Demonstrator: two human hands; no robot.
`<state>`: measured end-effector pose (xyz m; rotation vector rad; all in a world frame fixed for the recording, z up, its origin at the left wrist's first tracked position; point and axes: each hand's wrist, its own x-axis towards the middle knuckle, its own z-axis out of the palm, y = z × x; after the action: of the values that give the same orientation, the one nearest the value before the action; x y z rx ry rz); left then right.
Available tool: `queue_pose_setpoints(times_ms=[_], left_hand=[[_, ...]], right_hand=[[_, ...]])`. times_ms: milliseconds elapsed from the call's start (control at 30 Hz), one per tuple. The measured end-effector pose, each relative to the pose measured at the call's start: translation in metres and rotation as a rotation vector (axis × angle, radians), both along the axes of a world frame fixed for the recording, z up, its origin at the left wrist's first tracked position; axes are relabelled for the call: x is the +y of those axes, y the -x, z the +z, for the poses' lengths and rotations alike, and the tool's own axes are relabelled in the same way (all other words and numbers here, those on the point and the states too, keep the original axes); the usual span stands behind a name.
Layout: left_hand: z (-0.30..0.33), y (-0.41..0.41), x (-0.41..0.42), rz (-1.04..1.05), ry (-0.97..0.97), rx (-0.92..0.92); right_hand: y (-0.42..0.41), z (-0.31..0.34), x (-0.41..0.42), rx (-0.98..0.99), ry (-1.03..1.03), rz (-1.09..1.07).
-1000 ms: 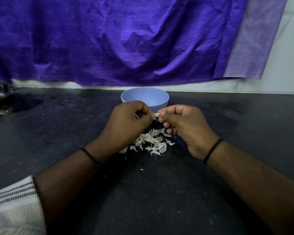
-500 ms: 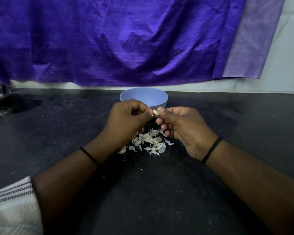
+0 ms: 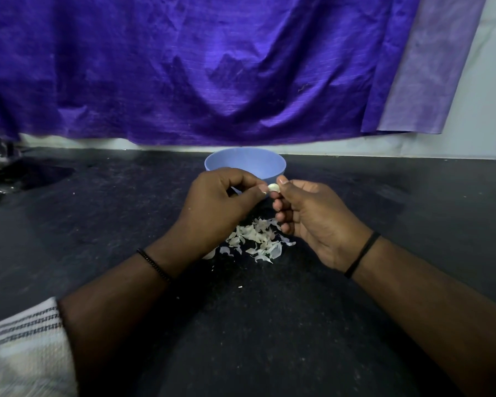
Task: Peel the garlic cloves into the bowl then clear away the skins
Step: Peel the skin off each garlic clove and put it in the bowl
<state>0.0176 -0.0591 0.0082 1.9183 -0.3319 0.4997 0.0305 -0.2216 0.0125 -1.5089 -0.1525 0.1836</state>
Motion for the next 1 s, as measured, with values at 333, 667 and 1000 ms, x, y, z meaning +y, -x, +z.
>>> queue_pose_setpoints(times_ms=[333, 667, 1000], left_hand=[[-0.0005, 0.0036, -0.0025, -0.061, 0.023, 0.0], [-0.005, 0.0017, -0.0012, 0.086, -0.158, -0.196], [-0.004, -0.0026, 0.0005, 0.131, -0.075, -0.142]], right_hand=[[0.0038, 0.0004, 0.002, -0.096, 0.123, -0.042], [0.0028, -0.0037, 0.0032, -0.197, 0.178, -0.12], [-0.0001, -0.0064, 0.0004, -0.342, 0.115, -0.108]])
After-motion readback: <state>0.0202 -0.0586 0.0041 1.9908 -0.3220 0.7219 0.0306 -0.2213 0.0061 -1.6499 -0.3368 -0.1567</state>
